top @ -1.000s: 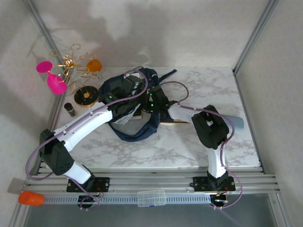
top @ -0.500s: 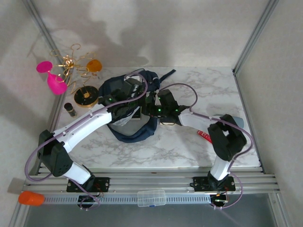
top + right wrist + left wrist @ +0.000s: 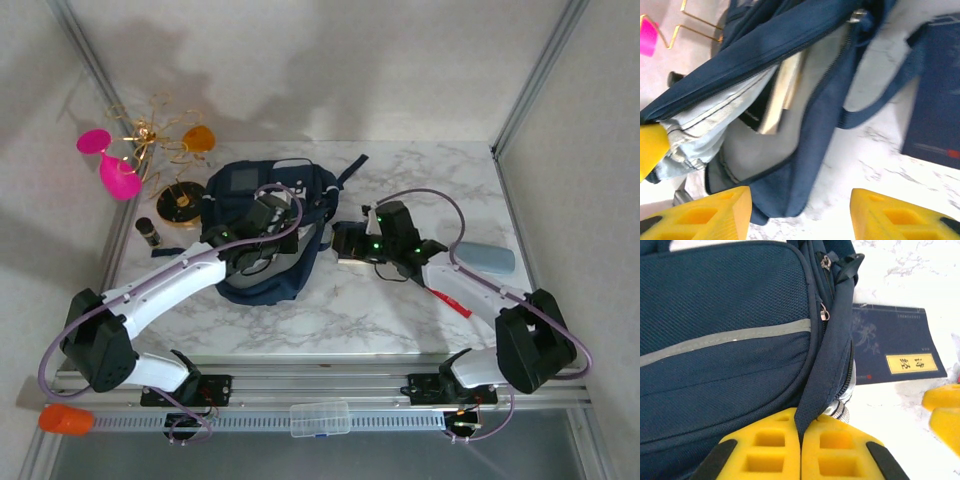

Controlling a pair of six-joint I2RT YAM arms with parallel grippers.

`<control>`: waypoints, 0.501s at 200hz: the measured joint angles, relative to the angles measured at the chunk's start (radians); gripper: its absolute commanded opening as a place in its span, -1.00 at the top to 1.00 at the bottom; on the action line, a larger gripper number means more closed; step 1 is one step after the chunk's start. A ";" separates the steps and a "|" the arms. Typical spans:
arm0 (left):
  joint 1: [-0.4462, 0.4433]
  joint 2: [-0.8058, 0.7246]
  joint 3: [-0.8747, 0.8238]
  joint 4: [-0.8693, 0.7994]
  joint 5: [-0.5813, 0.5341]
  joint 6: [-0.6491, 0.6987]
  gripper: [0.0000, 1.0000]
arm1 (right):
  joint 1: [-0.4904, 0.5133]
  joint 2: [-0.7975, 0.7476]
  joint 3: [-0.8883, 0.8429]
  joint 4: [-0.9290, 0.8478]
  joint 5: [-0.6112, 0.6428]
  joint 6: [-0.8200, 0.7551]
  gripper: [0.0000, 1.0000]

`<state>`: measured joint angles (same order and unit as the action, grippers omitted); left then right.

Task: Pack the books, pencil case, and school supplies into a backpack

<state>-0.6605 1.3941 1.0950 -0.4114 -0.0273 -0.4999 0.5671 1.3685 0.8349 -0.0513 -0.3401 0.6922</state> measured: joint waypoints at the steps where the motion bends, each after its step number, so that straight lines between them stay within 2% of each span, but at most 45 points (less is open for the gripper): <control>1: 0.000 0.000 -0.001 0.000 0.001 -0.002 0.67 | -0.002 -0.001 -0.002 -0.002 0.000 0.000 -0.11; 22: -0.001 -0.004 -0.009 0.008 0.026 -0.024 0.15 | -0.047 -0.037 -0.048 -0.046 0.006 0.002 -0.16; 39: -0.001 -0.034 -0.018 0.039 0.056 -0.035 -0.14 | -0.084 -0.078 -0.092 -0.075 0.008 0.004 -0.19; 70: -0.002 -0.044 0.013 0.124 0.089 -0.065 -0.24 | -0.171 -0.151 -0.165 -0.125 0.018 0.007 -0.18; 100: -0.021 0.106 0.102 0.233 0.100 -0.061 -0.29 | -0.269 -0.198 -0.231 -0.163 0.027 0.006 -0.14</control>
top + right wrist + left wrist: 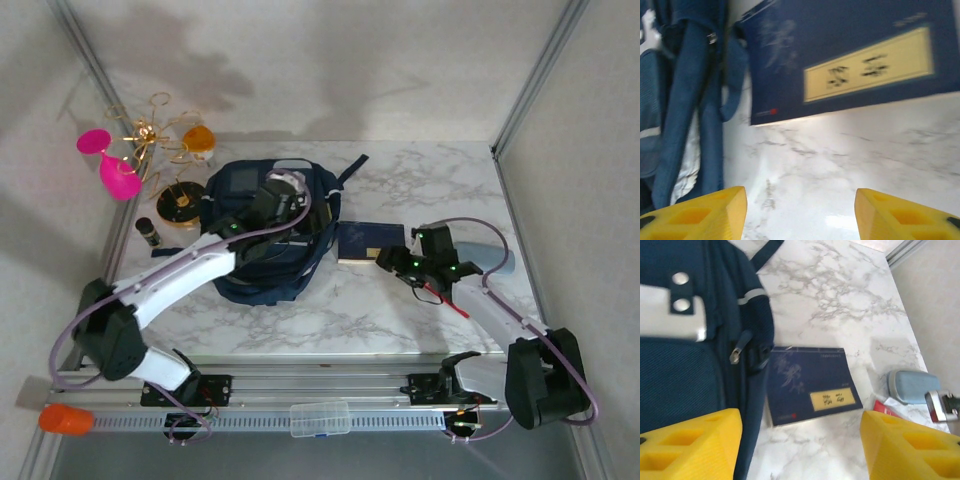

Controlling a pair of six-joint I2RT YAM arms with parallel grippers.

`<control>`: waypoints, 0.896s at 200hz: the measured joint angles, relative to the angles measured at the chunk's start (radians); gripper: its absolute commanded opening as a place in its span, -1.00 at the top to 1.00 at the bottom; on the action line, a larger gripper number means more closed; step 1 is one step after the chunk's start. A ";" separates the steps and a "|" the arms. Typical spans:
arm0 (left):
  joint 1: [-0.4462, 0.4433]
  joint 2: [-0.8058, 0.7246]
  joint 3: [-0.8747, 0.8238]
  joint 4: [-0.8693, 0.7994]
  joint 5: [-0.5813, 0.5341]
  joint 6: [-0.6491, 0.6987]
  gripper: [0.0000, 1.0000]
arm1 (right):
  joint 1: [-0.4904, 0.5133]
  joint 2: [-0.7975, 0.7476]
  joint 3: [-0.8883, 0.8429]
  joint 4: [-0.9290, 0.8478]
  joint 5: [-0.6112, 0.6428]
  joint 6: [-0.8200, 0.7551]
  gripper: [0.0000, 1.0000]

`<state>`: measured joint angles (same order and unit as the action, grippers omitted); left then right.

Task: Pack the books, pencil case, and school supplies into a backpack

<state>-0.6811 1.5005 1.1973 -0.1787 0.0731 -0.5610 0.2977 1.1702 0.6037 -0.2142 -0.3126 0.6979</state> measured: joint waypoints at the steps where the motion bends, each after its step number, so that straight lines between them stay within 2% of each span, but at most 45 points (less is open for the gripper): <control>1: 0.000 0.005 0.002 0.002 0.000 0.000 -0.30 | -0.002 -0.001 -0.001 -0.001 0.001 0.000 -0.13; 40: -0.023 0.304 0.198 0.044 -0.001 0.050 -0.32 | -0.080 -0.021 -0.050 -0.032 0.005 -0.004 -0.04; 91: -0.037 0.655 0.486 0.026 0.002 0.103 -0.33 | -0.089 0.049 -0.071 0.026 -0.006 -0.002 0.09; 157: -0.048 1.003 0.897 -0.128 -0.021 0.103 -0.35 | -0.089 0.174 -0.069 0.171 -0.047 0.055 0.23; 179: -0.042 1.060 0.958 -0.182 -0.020 0.092 -0.34 | -0.089 0.221 -0.063 0.207 -0.048 0.080 0.22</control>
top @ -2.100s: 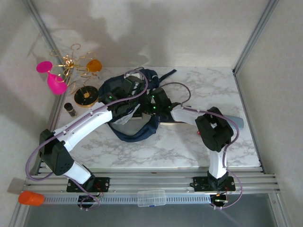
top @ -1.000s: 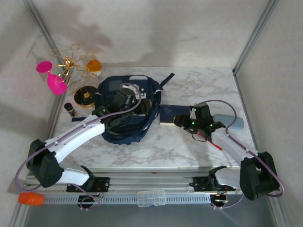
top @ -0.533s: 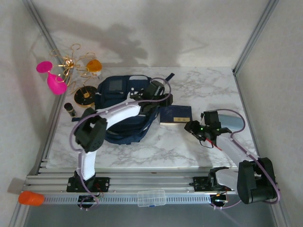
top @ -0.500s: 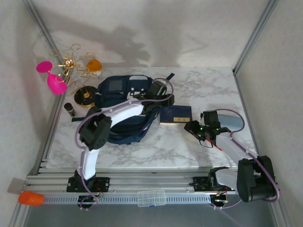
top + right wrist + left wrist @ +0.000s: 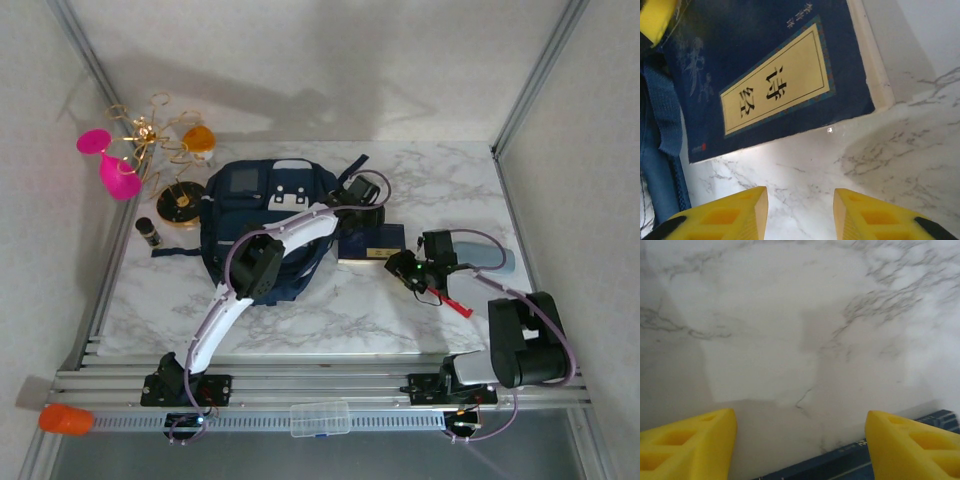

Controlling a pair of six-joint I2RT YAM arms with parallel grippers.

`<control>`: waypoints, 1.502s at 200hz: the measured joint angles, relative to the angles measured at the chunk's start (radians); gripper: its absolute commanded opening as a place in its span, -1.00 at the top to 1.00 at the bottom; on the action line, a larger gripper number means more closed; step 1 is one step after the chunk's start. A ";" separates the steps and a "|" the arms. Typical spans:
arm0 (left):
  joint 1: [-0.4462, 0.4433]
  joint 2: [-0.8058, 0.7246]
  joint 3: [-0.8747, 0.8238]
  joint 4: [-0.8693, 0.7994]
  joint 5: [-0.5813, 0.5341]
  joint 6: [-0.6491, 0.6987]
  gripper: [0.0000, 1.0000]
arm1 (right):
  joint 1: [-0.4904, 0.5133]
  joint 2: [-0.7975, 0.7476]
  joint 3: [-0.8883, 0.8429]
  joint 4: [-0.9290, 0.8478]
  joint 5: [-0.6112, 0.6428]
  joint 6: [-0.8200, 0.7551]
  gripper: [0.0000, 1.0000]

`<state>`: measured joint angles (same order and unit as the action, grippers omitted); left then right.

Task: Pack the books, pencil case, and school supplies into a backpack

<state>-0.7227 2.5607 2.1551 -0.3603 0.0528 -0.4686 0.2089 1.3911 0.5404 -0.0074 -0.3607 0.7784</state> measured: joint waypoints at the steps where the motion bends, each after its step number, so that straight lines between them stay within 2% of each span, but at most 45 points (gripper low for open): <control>1: 0.000 0.000 0.001 0.000 0.000 0.000 -0.34 | 0.000 0.001 0.000 0.002 0.000 0.000 0.22; 48: 0.009 0.000 0.024 -0.062 0.032 -0.009 -0.36 | 0.000 0.064 0.028 0.045 0.010 0.024 0.21; 75: 0.006 -0.040 -0.040 -0.060 0.034 -0.009 -0.34 | -0.009 0.109 0.070 0.049 0.027 0.023 0.21; 128: -0.031 -0.254 -0.382 -0.023 0.034 -0.034 -0.32 | -0.069 0.219 0.199 0.040 0.046 -0.006 0.19; 158: -0.086 -0.400 -0.616 0.042 0.042 -0.103 -0.27 | -0.076 0.272 0.280 0.023 0.034 -0.051 0.10; 188: -0.137 -0.503 -0.782 0.127 0.071 -0.192 -0.27 | -0.076 0.283 0.335 -0.050 0.028 -0.111 -0.09; 249: -0.141 -0.532 -0.830 0.223 0.054 -0.270 -0.23 | -0.077 0.151 0.290 -0.172 0.068 -0.183 -0.31; 300: -0.147 -0.532 -0.855 0.282 0.059 -0.291 -0.11 | -0.038 0.102 0.155 -0.179 0.000 -0.188 -0.42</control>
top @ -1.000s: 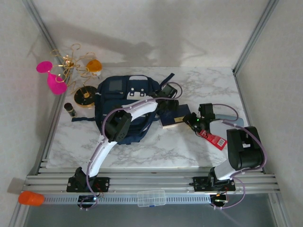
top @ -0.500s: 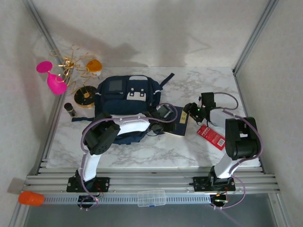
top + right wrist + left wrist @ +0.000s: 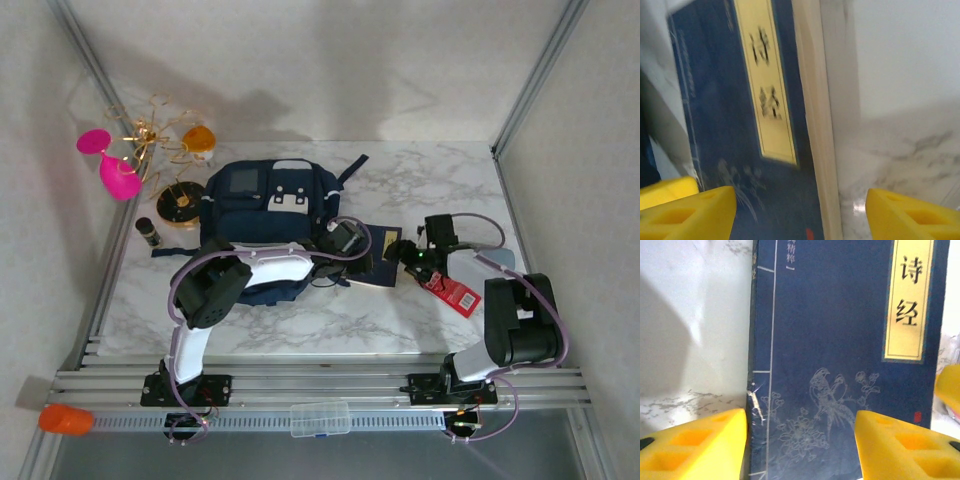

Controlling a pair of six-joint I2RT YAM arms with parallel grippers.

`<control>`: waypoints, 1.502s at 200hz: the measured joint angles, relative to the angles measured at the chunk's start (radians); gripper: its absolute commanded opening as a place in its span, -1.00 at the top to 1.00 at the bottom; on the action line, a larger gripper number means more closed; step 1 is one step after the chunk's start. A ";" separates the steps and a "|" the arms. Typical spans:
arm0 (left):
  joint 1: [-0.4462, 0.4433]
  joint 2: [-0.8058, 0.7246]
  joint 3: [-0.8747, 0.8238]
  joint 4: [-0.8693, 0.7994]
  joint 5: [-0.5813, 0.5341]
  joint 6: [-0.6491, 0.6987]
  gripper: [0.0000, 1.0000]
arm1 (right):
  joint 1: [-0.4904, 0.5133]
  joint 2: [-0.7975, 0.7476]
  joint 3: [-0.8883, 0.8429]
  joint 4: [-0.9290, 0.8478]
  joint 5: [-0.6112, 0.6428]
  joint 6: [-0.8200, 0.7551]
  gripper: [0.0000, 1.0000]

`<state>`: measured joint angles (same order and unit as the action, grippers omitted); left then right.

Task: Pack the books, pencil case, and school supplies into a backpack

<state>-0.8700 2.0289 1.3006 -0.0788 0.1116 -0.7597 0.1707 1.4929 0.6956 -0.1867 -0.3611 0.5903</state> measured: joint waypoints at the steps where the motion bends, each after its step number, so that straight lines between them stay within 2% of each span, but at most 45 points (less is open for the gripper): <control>1: 0.000 0.000 -0.001 0.001 0.001 0.000 -0.11 | 0.001 0.000 -0.002 0.000 -0.001 0.000 -0.43; 99: -0.017 -0.003 -0.053 0.048 -0.019 -0.024 0.10 | 0.011 -0.003 -0.016 0.024 -0.131 -0.033 -0.47; 140: -0.017 -0.003 -0.054 0.045 -0.033 -0.024 0.13 | 0.011 -0.034 0.011 -0.020 -0.132 -0.060 -0.42; 171: -0.017 -0.003 -0.054 0.042 -0.039 -0.024 0.13 | 0.011 -0.085 0.013 -0.036 -0.131 -0.083 -0.20; 218: -0.017 -0.003 -0.054 0.037 -0.049 -0.023 0.14 | 0.011 -0.069 0.024 -0.060 -0.121 -0.106 0.16; 267: -0.017 -0.003 -0.054 0.037 -0.048 -0.023 0.15 | 0.011 -0.040 0.026 -0.062 -0.110 -0.107 0.21; 300: -0.017 -0.003 -0.054 0.037 -0.048 -0.023 0.15 | 0.011 -0.006 0.026 -0.056 -0.107 -0.107 0.42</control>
<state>-0.8867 2.0258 1.2469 -0.0414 0.0631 -0.7830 0.1814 1.4872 0.7219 -0.2432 -0.4683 0.4835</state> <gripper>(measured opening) 0.428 0.327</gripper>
